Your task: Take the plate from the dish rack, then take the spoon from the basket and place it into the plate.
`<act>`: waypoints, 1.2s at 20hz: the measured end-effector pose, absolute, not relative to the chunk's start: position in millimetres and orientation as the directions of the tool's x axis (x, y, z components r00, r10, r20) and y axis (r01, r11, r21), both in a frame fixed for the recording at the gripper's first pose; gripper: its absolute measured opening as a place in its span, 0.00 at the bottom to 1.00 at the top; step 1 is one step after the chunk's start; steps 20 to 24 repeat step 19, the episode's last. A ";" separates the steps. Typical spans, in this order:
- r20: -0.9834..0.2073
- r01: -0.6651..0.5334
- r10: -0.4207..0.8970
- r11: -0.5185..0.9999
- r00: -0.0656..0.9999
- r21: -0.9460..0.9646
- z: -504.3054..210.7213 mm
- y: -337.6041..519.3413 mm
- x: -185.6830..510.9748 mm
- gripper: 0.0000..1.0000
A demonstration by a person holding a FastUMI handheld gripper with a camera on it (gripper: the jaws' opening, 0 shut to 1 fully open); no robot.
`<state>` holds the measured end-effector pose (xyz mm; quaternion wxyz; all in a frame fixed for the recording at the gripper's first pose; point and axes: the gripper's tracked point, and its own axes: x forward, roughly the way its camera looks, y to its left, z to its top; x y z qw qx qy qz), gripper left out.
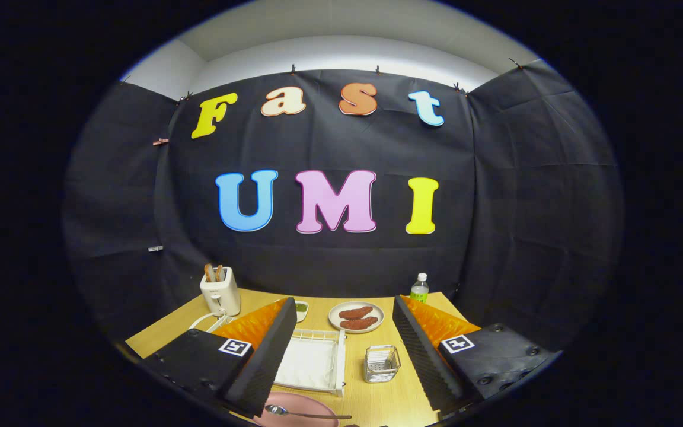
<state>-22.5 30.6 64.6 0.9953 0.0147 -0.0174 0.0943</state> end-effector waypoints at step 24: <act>-0.010 -0.189 0.192 0.970 0.981 0.153 53.2 -53.1 30.6 0.98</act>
